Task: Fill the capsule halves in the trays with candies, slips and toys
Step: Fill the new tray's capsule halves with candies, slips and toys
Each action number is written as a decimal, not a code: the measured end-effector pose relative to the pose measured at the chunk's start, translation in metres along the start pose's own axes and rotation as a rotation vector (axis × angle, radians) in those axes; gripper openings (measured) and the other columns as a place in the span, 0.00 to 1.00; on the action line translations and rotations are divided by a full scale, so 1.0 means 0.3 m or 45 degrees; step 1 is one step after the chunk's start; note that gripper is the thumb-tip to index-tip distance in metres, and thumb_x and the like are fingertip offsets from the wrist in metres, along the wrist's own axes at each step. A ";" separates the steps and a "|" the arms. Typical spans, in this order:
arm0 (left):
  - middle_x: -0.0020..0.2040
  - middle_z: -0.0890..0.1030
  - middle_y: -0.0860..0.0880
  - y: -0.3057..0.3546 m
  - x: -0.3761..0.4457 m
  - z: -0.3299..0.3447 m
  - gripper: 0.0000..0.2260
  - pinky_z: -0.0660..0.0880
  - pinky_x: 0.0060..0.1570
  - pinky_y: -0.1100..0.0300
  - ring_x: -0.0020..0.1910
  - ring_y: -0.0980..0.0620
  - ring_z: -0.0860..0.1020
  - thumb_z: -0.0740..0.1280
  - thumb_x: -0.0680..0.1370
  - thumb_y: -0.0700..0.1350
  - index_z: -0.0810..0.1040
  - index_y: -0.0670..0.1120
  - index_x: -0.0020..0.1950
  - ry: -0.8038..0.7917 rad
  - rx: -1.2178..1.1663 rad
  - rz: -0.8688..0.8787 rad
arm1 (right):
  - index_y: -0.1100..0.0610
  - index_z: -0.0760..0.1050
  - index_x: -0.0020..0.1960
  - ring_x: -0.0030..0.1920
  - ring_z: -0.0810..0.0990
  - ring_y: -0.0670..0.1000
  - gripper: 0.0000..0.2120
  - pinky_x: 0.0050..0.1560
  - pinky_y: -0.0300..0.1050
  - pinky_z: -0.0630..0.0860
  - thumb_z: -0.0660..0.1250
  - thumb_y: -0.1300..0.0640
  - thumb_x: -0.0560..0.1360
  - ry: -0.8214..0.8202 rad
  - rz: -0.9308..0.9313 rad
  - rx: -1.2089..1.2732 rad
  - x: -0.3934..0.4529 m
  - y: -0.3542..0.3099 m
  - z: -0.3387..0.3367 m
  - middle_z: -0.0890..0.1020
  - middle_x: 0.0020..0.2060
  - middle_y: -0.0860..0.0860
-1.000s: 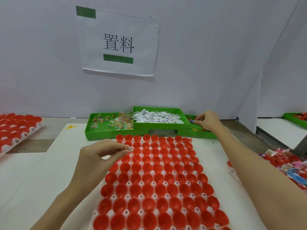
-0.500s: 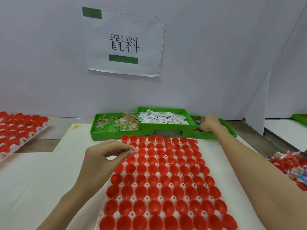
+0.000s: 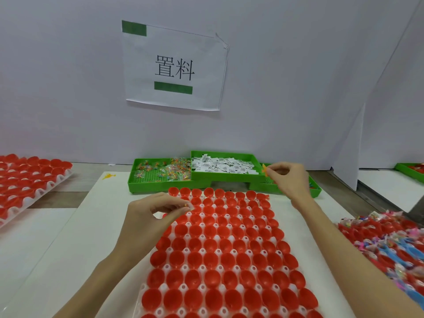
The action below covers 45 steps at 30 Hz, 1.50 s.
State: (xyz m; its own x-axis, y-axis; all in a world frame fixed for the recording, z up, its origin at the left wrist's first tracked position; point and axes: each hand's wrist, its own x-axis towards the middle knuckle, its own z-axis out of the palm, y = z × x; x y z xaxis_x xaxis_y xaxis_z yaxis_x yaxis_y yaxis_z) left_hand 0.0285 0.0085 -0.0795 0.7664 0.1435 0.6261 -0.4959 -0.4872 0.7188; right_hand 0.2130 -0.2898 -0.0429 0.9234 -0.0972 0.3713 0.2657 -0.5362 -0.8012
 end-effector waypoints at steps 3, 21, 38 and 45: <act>0.43 0.87 0.57 0.008 -0.008 0.018 0.08 0.80 0.47 0.66 0.43 0.54 0.85 0.78 0.70 0.45 0.89 0.51 0.48 -0.005 -0.072 -0.038 | 0.52 0.86 0.47 0.42 0.86 0.48 0.03 0.47 0.43 0.83 0.77 0.57 0.74 -0.144 -0.075 0.330 -0.158 -0.077 0.023 0.88 0.39 0.48; 0.43 0.86 0.59 0.048 -0.024 0.057 0.08 0.82 0.47 0.65 0.44 0.60 0.85 0.79 0.72 0.44 0.86 0.47 0.49 -0.087 0.121 0.236 | 0.51 0.84 0.49 0.46 0.86 0.45 0.05 0.49 0.39 0.82 0.75 0.60 0.76 -0.829 -0.473 0.231 -0.442 -0.243 0.055 0.87 0.42 0.45; 0.44 0.86 0.47 0.054 -0.050 0.060 0.14 0.83 0.37 0.54 0.39 0.51 0.85 0.79 0.73 0.40 0.86 0.39 0.57 -0.066 0.625 0.531 | 0.53 0.85 0.52 0.46 0.84 0.40 0.07 0.50 0.34 0.80 0.75 0.62 0.76 -0.645 -0.682 -0.009 -0.469 -0.259 0.083 0.85 0.44 0.40; 0.42 0.88 0.54 0.098 -0.041 0.085 0.17 0.79 0.49 0.74 0.43 0.63 0.85 0.83 0.66 0.40 0.87 0.45 0.54 0.069 0.347 0.229 | 0.50 0.85 0.56 0.49 0.85 0.40 0.10 0.52 0.36 0.81 0.73 0.61 0.77 -0.683 -0.644 0.075 -0.469 -0.249 0.089 0.86 0.46 0.40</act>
State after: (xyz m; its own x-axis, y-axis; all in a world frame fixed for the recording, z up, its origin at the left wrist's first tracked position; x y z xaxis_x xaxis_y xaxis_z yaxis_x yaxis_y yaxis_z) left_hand 0.0149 -0.0297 -0.0738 0.6502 0.0765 0.7559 -0.4880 -0.7205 0.4926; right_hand 0.0706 -0.2137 -0.0478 0.6886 0.5813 0.4335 0.6951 -0.3591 -0.6228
